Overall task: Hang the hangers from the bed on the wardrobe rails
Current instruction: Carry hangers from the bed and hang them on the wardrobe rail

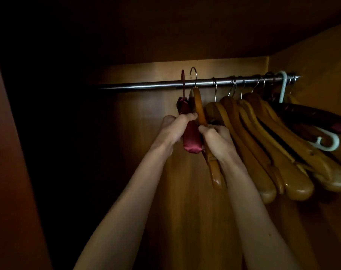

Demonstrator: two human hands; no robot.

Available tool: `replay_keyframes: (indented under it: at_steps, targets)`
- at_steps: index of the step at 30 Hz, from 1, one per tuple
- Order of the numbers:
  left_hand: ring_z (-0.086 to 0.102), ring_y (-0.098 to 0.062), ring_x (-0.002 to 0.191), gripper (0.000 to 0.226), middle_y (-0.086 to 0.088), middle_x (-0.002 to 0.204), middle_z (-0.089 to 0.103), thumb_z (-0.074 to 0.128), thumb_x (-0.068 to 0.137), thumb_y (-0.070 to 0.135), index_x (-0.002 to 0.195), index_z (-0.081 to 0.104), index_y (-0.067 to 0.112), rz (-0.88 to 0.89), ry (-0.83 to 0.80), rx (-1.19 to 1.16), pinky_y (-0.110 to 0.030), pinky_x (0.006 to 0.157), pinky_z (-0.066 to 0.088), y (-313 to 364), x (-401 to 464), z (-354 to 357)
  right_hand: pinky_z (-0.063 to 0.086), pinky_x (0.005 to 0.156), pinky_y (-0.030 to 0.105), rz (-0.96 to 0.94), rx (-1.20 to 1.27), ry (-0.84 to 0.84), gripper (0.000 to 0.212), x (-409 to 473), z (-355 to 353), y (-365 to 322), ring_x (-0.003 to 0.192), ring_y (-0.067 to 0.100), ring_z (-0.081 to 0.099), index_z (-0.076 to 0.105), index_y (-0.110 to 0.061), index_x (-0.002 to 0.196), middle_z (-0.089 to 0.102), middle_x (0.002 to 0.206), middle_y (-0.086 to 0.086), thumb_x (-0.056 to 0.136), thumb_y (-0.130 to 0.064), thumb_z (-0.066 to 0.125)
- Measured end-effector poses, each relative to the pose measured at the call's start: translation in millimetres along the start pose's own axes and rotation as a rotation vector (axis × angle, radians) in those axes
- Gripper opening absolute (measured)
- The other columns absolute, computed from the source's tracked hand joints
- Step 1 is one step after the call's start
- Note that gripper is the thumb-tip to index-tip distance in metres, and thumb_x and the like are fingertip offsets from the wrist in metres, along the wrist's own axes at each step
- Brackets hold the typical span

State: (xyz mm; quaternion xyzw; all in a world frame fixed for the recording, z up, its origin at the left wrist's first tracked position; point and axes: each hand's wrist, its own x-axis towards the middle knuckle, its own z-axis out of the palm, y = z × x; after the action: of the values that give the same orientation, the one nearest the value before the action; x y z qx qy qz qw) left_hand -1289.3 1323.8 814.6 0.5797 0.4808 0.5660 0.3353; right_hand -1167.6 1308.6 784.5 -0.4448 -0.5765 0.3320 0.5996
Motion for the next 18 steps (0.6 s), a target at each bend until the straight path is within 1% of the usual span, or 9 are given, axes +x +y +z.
replay_keyframes:
  at_steps: [3, 4, 7, 8, 9, 11, 13, 16, 18]
  targets:
    - [0.075, -0.024, 0.086, 0.043, -0.007, 0.095, 0.078, 0.074, 0.082, 0.045, 0.108, 0.069, 0.012, -0.036, 0.0, 0.008, -0.036, 0.083, 0.061, -5, 9, 2, 0.051, 0.064, 0.03, 0.026, -0.001, 0.02, 0.021, 2, -4, -2, 0.061, 0.02, 0.064, 0.072, -0.009, 0.088, 0.068, 0.066, 0.005, 0.093, -0.025, 0.058]
    - [0.076, -0.025, 0.086, 0.047, -0.007, 0.096, 0.078, 0.075, 0.079, 0.047, 0.11, 0.07, 0.012, -0.05, -0.003, 0.01, -0.038, 0.085, 0.061, -6, 12, 4, 0.051, 0.063, 0.031, 0.041, 0.0, 0.016, 0.022, 3, -5, -3, 0.061, 0.02, 0.064, 0.072, -0.008, 0.087, 0.068, 0.065, 0.005, 0.093, -0.025, 0.059]
    - [0.077, -0.026, 0.083, 0.058, -0.008, 0.094, 0.079, 0.075, 0.072, 0.051, 0.113, 0.07, 0.011, -0.089, -0.013, 0.019, -0.041, 0.086, 0.062, -10, 14, 6, 0.057, 0.07, 0.036, 0.091, 0.034, -0.003, 0.023, 3, -5, -3, 0.07, 0.025, 0.071, 0.073, -0.008, 0.092, 0.074, 0.077, 0.011, 0.092, -0.028, 0.06]
    - [0.077, -0.027, 0.082, 0.057, -0.01, 0.093, 0.079, 0.075, 0.072, 0.05, 0.113, 0.07, 0.01, -0.096, -0.012, 0.015, -0.041, 0.085, 0.062, -11, 14, 7, 0.057, 0.068, 0.035, 0.099, 0.038, -0.01, 0.023, 2, -5, -2, 0.068, 0.023, 0.07, 0.073, -0.008, 0.092, 0.074, 0.076, 0.012, 0.092, -0.027, 0.06]
    - [0.077, -0.028, 0.082, 0.056, -0.011, 0.091, 0.079, 0.075, 0.073, 0.049, 0.112, 0.071, 0.009, -0.099, -0.008, 0.013, -0.042, 0.084, 0.063, -11, 14, 7, 0.055, 0.063, 0.032, 0.101, 0.032, -0.019, 0.022, 2, -6, -1, 0.064, 0.021, 0.067, 0.072, -0.008, 0.091, 0.072, 0.071, 0.009, 0.092, -0.026, 0.059]
    - [0.076, -0.032, 0.082, 0.055, -0.012, 0.09, 0.079, 0.076, 0.071, 0.049, 0.109, 0.073, 0.008, -0.105, 0.002, 0.022, -0.048, 0.084, 0.062, -14, 13, 7, 0.047, 0.053, 0.026, 0.102, 0.018, -0.026, 0.02, 2, -7, 0, 0.055, 0.015, 0.06, 0.071, -0.009, 0.087, 0.064, 0.06, 0.002, 0.092, -0.025, 0.059]
    - [0.076, -0.036, 0.086, 0.057, -0.013, 0.092, 0.079, 0.076, 0.068, 0.051, 0.106, 0.073, 0.008, -0.104, 0.015, 0.04, -0.054, 0.085, 0.06, -16, 12, 7, 0.043, 0.049, 0.023, 0.109, 0.024, -0.027, 0.019, 1, -7, 3, 0.051, 0.014, 0.057, 0.07, -0.011, 0.083, 0.061, 0.056, -0.002, 0.092, -0.024, 0.059]
    - [0.076, -0.035, 0.089, 0.051, -0.013, 0.094, 0.079, 0.076, 0.074, 0.05, 0.104, 0.073, 0.009, -0.076, 0.053, 0.052, -0.053, 0.085, 0.06, -16, 5, 10, 0.042, 0.042, 0.018, 0.114, 0.039, -0.037, 0.018, 0, -10, 9, 0.053, 0.013, 0.058, 0.07, -0.011, 0.085, 0.063, 0.06, -0.001, 0.093, -0.024, 0.059]
    - [0.075, -0.035, 0.091, 0.049, -0.015, 0.095, 0.078, 0.074, 0.079, 0.051, 0.104, 0.073, 0.009, -0.065, 0.07, 0.063, -0.048, 0.085, 0.059, -18, -1, 12, 0.046, 0.046, 0.018, 0.109, 0.057, -0.039, 0.016, -1, -12, 12, 0.061, 0.016, 0.064, 0.071, -0.014, 0.091, 0.07, 0.071, 0.003, 0.093, -0.025, 0.06]
